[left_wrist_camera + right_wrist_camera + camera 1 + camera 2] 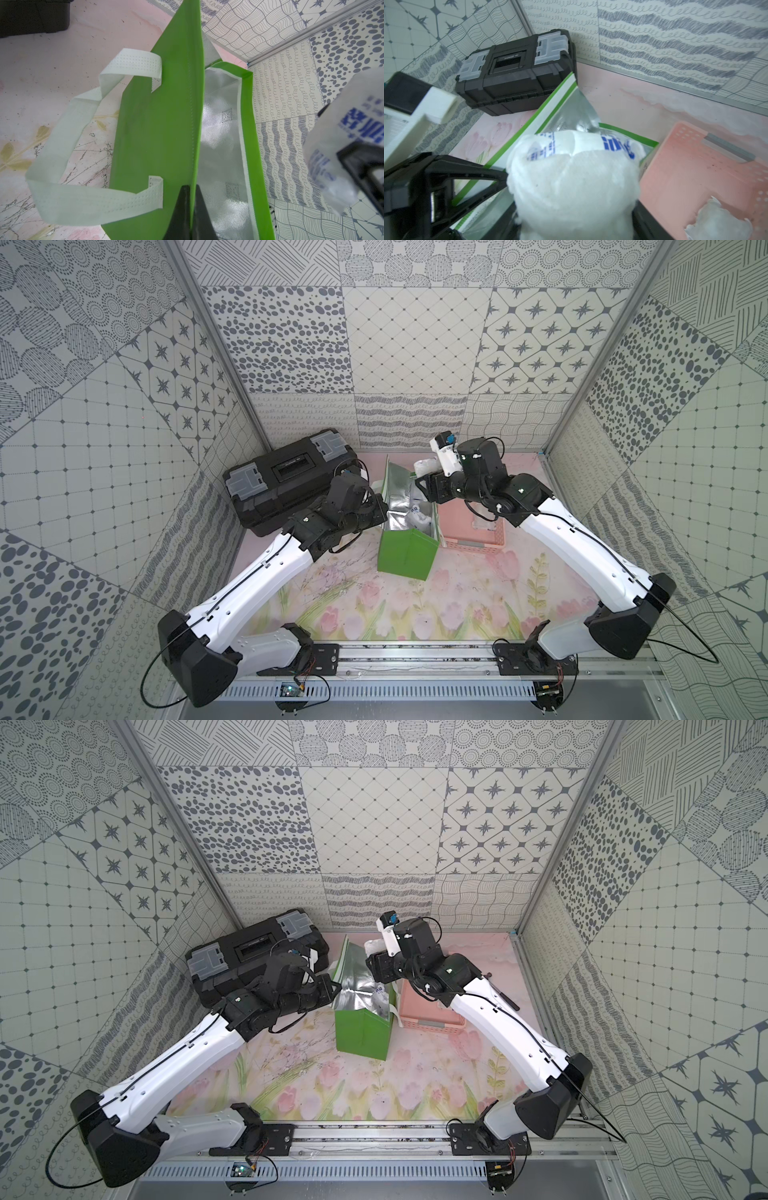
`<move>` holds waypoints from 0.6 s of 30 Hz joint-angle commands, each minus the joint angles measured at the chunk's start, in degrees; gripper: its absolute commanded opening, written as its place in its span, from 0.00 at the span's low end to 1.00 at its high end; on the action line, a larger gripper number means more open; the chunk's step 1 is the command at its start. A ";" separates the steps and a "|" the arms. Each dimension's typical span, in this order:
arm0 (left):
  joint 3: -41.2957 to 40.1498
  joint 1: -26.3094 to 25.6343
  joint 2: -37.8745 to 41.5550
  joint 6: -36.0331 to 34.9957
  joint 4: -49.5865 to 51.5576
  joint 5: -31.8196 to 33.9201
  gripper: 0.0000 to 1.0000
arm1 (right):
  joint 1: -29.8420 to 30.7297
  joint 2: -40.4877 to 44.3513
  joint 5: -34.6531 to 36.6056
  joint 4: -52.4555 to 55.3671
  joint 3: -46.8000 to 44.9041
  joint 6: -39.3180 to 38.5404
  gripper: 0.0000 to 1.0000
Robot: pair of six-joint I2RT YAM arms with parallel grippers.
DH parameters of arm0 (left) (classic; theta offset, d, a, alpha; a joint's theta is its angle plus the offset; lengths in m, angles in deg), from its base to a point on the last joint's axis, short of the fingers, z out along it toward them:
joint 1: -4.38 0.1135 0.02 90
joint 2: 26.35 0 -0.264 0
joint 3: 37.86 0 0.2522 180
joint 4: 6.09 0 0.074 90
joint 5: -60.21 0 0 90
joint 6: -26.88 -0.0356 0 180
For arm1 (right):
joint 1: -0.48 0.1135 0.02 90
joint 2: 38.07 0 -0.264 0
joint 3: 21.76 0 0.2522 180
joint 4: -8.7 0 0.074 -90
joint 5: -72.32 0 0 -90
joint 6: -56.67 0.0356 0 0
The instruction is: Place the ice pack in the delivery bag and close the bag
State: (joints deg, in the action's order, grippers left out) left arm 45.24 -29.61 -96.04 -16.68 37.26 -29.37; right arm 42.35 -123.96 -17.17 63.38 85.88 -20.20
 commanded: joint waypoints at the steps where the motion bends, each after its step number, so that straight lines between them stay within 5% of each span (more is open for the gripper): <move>1: 0.89 -0.12 -0.07 -0.99 -1.50 -0.56 0.00 | 2.03 -5.29 1.81 -0.42 1.94 0.66 0.58; 8: 0.79 -0.10 0.05 -1.18 -1.47 -0.27 0.00 | 2.46 -5.00 5.79 4.10 6.45 -0.93 0.91; 18: 1.45 -0.02 -0.48 -2.45 -0.93 0.65 0.00 | -11.06 5.74 9.45 7.22 -5.06 0.47 0.93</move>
State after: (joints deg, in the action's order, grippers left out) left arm 45.63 -29.61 -96.23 -17.01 37.28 -29.19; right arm 34.66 -119.02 -9.50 69.15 85.36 -20.40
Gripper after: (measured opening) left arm 0.050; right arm 0.926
